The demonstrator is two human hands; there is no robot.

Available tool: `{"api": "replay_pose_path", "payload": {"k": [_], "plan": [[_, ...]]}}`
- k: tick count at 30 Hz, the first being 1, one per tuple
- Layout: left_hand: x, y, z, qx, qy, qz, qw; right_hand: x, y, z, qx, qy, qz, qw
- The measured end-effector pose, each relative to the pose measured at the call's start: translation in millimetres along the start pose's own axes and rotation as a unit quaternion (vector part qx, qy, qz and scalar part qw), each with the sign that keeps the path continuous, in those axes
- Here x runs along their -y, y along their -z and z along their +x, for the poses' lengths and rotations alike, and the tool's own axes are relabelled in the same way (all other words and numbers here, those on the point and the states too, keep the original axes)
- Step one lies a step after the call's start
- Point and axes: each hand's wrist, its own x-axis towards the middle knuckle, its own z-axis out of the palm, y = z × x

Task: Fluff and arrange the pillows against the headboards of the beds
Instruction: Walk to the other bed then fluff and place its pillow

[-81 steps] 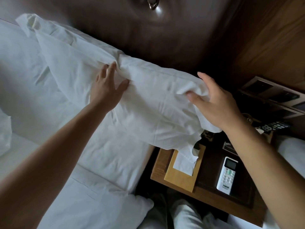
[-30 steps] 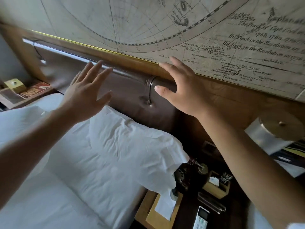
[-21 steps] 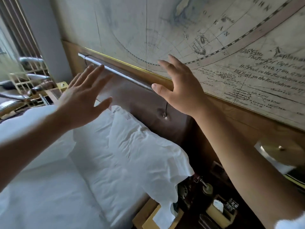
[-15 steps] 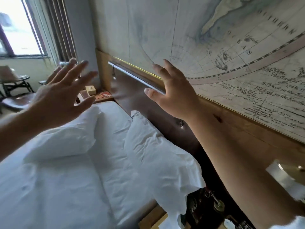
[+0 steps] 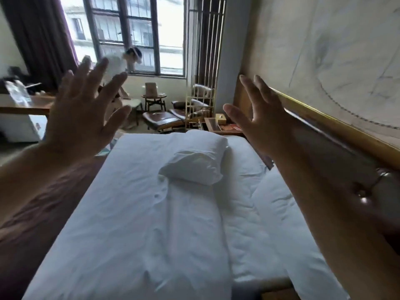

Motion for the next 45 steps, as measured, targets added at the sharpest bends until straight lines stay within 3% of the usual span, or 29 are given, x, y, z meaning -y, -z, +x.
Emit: {"api": "replay_pose_path", "payload": {"k": [8, 18, 26, 32, 37, 45], "plan": [[141, 87, -110, 0.048, 0.072, 0.101, 0.991, 183, -107, 15, 0.069, 0.094, 0.092, 0.989], [263, 178, -208, 0.088, 0.190, 0.212, 0.955, 381, -219, 39, 0.113, 0.226, 0.194, 0.948], [364, 218, -258, 0.117, 0.276, 0.287, 0.910, 526, -316, 65, 0.148, 0.295, 0.282, 0.901], [436, 255, -291, 0.101, 0.348, 0.346, 0.865, 653, -371, 76, 0.184, 0.364, 0.354, 0.841], [481, 286, -329, 0.107, 0.372, 0.396, 0.833, 742, -395, 69, 0.200, 0.411, 0.383, 0.802], [574, 340, -398, 0.083, 0.394, 0.437, 0.804, 882, -433, 52, 0.205, 0.461, 0.384, 0.773]]}}
